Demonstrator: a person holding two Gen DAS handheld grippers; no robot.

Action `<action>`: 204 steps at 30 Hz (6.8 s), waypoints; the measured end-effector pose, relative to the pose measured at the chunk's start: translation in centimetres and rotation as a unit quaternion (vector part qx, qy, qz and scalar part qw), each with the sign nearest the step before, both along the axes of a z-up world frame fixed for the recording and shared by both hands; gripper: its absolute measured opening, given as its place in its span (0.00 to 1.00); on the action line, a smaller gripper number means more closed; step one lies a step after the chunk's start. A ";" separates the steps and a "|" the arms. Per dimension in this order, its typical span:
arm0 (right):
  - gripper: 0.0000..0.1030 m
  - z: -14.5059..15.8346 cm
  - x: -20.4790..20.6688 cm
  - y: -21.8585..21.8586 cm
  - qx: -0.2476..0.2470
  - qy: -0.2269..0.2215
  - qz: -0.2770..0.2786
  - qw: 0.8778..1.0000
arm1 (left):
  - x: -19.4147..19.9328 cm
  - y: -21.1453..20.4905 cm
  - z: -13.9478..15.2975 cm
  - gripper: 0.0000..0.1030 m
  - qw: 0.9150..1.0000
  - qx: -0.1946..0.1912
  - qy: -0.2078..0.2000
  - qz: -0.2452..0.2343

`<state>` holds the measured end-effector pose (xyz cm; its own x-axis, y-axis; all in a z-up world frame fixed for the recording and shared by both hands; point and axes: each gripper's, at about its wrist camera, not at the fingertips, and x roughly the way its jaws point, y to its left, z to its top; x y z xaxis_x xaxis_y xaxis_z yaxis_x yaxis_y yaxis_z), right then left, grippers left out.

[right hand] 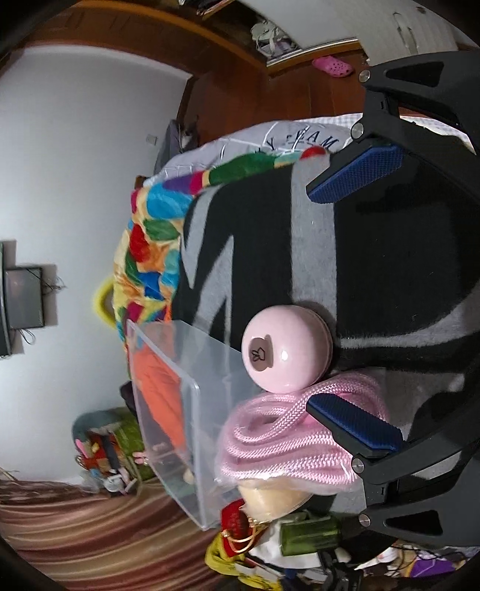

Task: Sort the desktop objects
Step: 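Grasp the pink round container with the right tool while the left tool holds the white pouch, then carry both items over the clear box and open both tools to drop them in, then grasp the red velvet pouch with the left tool while the right tool grasps the bagged pink rope, then carry the red pouch and pink rope bag over the clear box and release both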

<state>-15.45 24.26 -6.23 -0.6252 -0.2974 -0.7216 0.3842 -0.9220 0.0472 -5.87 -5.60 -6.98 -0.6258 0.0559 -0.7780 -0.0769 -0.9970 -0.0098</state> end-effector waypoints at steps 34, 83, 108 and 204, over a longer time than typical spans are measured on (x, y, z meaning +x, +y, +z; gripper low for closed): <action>0.90 -0.4 -4.8 -2.9 0.053 -0.083 0.201 0.975 | -1.2 -1.3 0.5 0.58 0.999 0.013 0.033 0.008; 0.58 6.1 -3.9 -3.9 0.004 -0.029 0.131 0.991 | -2.8 -2.6 9.5 0.55 0.993 0.042 0.111 0.001; 0.58 5.6 -9.6 -11.1 0.016 -0.050 0.139 0.989 | -14.6 1.0 8.3 0.55 0.999 0.009 0.047 -0.019; 0.32 0.1 -4.9 -7.9 -0.036 -0.190 0.176 0.965 | -7.9 2.2 -0.3 0.79 0.995 0.034 -0.082 -0.044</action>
<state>-20.31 16.36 -6.12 -0.1698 -0.5010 -0.8486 0.6160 -0.7261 0.3054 -13.80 -3.39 -7.29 -0.4812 0.1610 -0.8617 -0.1549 -0.9831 -0.0972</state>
